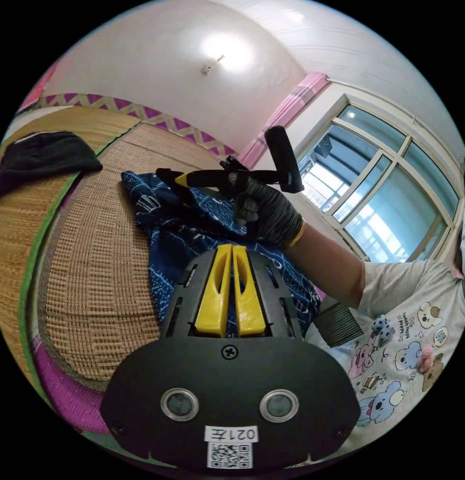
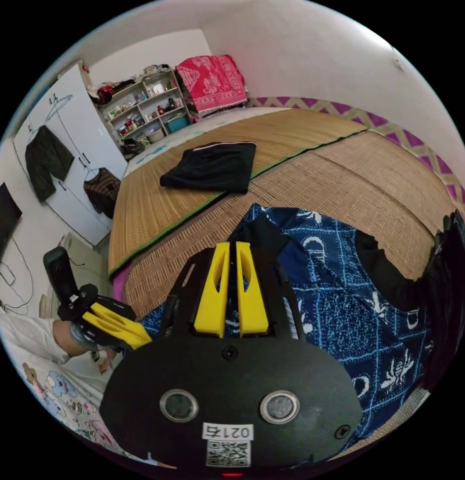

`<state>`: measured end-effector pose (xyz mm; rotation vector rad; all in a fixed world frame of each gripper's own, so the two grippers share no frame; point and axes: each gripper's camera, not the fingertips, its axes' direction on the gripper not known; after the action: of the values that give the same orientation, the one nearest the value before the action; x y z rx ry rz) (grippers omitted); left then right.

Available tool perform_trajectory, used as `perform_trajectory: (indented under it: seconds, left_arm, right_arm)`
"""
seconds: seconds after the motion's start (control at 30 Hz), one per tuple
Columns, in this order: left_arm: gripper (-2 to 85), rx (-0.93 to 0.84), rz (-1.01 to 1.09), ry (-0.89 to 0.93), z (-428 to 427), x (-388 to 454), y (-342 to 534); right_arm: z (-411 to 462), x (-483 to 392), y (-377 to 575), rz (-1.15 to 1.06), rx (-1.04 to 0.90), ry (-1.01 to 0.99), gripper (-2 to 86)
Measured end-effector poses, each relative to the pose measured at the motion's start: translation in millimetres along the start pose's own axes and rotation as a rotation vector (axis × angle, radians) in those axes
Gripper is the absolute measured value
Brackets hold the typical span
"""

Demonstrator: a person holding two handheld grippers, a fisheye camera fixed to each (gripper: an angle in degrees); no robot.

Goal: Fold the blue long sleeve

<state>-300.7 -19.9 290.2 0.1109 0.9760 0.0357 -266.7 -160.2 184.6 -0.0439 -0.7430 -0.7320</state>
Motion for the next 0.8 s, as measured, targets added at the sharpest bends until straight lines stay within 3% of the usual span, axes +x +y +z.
perform_trajectory:
  seconds: [0.1, 0.17, 0.47, 0.7, 0.8]
  left_arm:
    - [-1.0, -0.01, -0.008, 0.02, -3, -7, 1]
    - [-1.0, -0.009, 0.001, 0.014, -9, -7, 2]
    - [-0.9, -0.036, 0.05, -0.161, -9, -33, -39]
    - [0.2, -0.327, 0.016, -0.336, 60, -89, -95]
    - [-0.5, -0.33, -0.017, -0.322, 51, -106, -87]
  right_arm:
    - [35, 8, -3, 0.002, -0.16, -0.122, 7.5]
    - [10, 22, 14, 0.027, -0.097, -0.166, 8.9]
    - [-130, 111, 144, 0.177, -0.056, 0.335, 6.7]
    - [-123, 154, 209, 0.275, -0.146, 0.244, 6.2]
    - [-126, 160, 227, 0.284, -0.102, 0.231, 3.7]
